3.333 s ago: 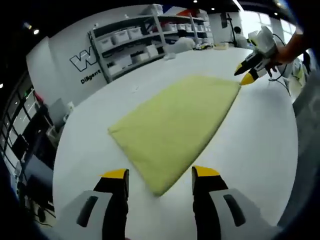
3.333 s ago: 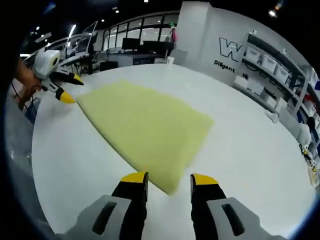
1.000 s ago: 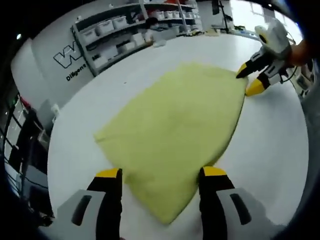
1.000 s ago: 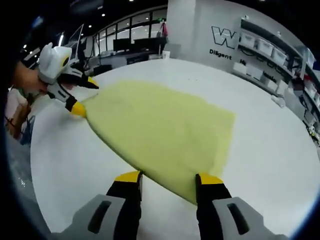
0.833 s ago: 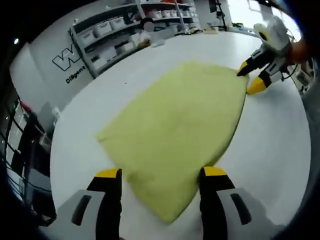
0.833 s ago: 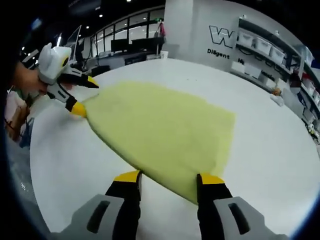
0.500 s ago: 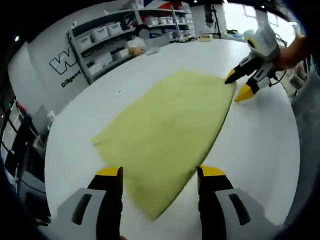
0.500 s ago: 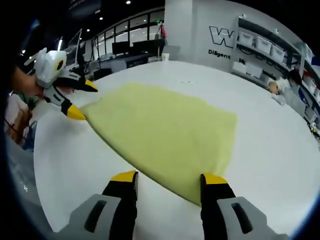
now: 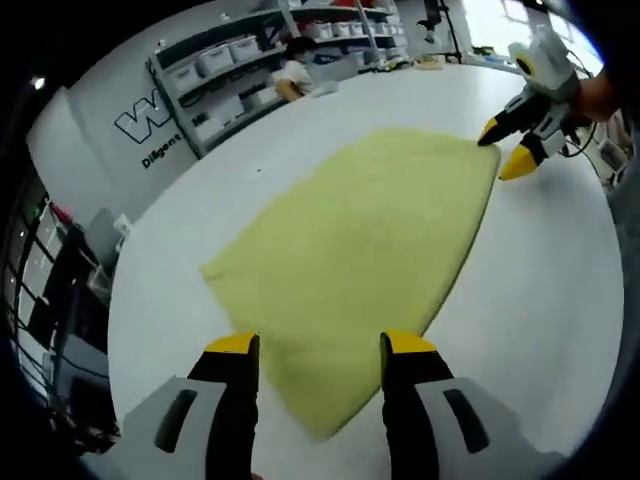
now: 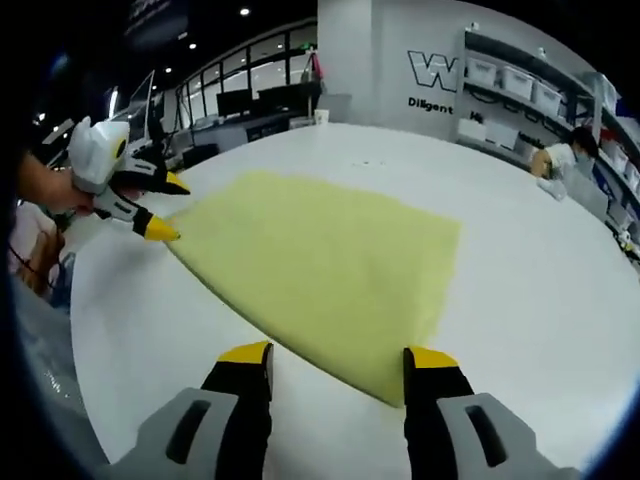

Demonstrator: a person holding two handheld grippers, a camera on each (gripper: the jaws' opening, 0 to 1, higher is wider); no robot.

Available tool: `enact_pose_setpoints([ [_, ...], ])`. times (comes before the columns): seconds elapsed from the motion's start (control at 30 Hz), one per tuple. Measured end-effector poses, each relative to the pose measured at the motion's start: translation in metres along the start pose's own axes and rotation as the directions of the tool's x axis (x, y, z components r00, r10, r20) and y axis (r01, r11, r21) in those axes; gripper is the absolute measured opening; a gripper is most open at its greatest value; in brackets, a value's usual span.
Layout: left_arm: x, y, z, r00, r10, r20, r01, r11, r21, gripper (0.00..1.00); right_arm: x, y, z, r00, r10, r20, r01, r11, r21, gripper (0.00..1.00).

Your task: Fold the garment on the visible template until the final outline fits inside the template.

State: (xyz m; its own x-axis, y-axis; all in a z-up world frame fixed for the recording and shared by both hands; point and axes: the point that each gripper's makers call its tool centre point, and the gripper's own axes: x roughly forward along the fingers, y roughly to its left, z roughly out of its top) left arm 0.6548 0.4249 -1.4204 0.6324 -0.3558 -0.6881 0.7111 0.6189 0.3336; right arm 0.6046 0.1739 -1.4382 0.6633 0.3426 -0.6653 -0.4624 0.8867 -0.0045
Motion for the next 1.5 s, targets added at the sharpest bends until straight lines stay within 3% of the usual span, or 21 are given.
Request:
enact_pose_setpoints([
  [0.17,-0.011,-0.001,0.005,1.0,-0.007,0.018,0.007,1.0,0.006,0.58,-0.013,-0.003,0.012,0.999,0.002,0.038,-0.002,1.0,-0.011,0.54],
  [0.37,-0.035,-0.003,0.005,0.998,-0.019,0.062,0.026,0.994,-0.11,0.64,-0.034,-0.007,0.029,0.993,-0.002,0.116,0.004,1.0,-0.014,0.6],
  [0.53,-0.048,-0.013,0.0,0.997,-0.05,0.066,0.062,0.979,-0.196,0.76,-0.045,0.008,0.03,0.99,0.036,0.138,-0.027,0.997,-0.067,0.81],
  [0.8,-0.069,-0.016,-0.004,0.997,-0.021,0.076,0.036,0.977,-0.209,0.82,-0.062,0.023,0.034,0.984,0.038,0.173,-0.026,0.997,-0.068,0.86],
  [1.17,-0.089,-0.027,-0.015,0.993,0.034,0.112,0.006,0.94,-0.341,0.92,-0.077,0.032,0.031,0.98,0.031,0.194,-0.024,0.999,-0.037,0.96],
  [1.27,-0.1,-0.031,-0.006,0.979,0.074,0.19,0.02,0.894,-0.448,0.99,-0.086,0.036,0.03,0.975,0.024,0.222,-0.021,1.0,-0.013,0.96],
  [1.3,-0.102,-0.033,-0.006,0.978,0.078,0.193,0.02,0.888,-0.46,0.99,-0.088,0.037,0.029,0.973,0.02,0.23,-0.019,1.0,-0.003,0.97],
  [1.5,-0.115,-0.042,-0.007,0.969,0.123,0.213,-0.009,0.884,-0.468,0.99,-0.1,0.048,0.02,0.965,-0.004,0.263,-0.011,0.998,0.055,0.98],
])
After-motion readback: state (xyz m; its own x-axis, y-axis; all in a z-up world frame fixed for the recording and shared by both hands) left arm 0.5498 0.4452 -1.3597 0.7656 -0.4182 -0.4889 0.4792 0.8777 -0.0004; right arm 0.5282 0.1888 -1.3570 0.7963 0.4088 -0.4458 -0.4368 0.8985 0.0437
